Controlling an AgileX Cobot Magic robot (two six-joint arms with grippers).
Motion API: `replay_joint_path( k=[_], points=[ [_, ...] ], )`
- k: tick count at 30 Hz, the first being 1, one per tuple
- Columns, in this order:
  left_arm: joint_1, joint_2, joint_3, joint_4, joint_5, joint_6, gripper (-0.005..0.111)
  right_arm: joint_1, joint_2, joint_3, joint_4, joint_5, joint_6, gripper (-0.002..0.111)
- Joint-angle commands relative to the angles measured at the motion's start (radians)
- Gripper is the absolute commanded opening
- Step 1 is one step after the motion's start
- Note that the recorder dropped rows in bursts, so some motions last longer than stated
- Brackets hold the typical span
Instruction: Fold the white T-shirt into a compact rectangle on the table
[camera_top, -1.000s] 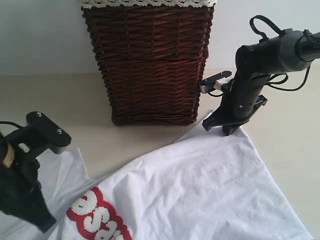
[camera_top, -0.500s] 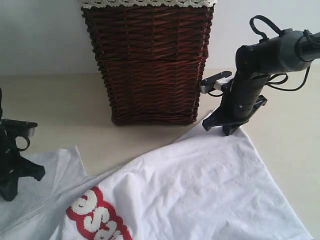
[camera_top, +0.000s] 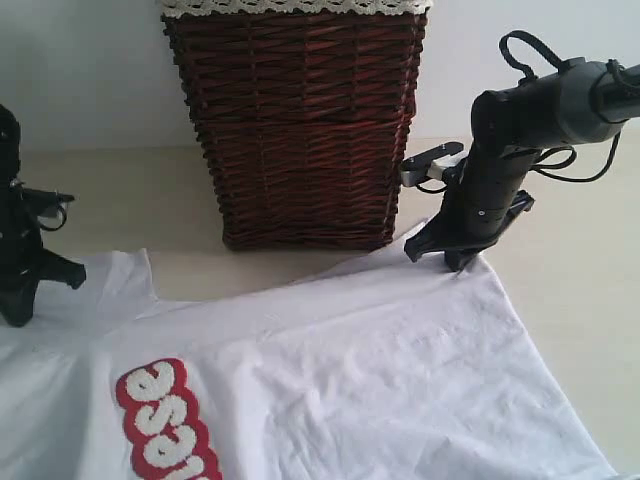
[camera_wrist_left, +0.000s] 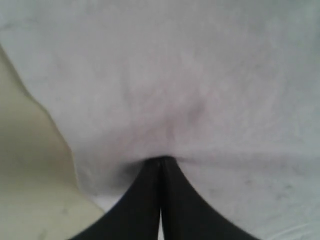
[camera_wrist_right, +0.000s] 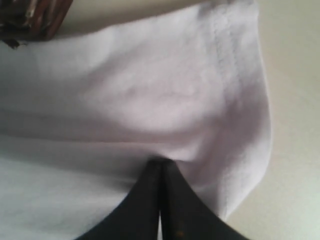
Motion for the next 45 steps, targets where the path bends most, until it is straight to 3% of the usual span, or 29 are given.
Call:
replay_joint_path(
  k=[1, 11, 18, 22, 33, 42, 45],
  points=[
    [0.035, 0.145, -0.172, 0.056, -0.108, 0.000, 0.000, -0.010, 0.037, 0.006, -0.003, -0.048, 0.027, 0.000],
    [0.043, 0.208, -0.497, -0.072, -0.178, 0.031, 0.000, -0.010, 0.033, -0.003, -0.026, -0.096, 0.027, 0.000],
    [0.039, 0.106, -0.506, -0.100, -0.099, 0.051, 0.000, -0.012, -0.041, -0.014, -0.028, -0.089, 0.051, 0.000],
    [0.039, -0.007, -0.415, -0.133, -0.107, 0.061, 0.000, -0.012, -0.117, -0.012, -0.024, -0.071, 0.056, 0.000],
    [0.039, -0.317, 0.083, -0.187, -0.274, 0.110, 0.000, -0.012, -0.277, 0.224, 0.117, -0.132, 0.048, 0.000],
    [0.009, -0.374, 0.218, -0.426, -0.300, 0.264, 0.000, -0.011, -0.245, 0.340, 0.114, -0.184, 0.057, 0.000],
    [0.009, -0.389, 0.250, -0.445, -0.300, 0.289, 0.000, -0.011, -0.273, 0.387, 0.114, -0.184, 0.057, 0.000]
  ],
)
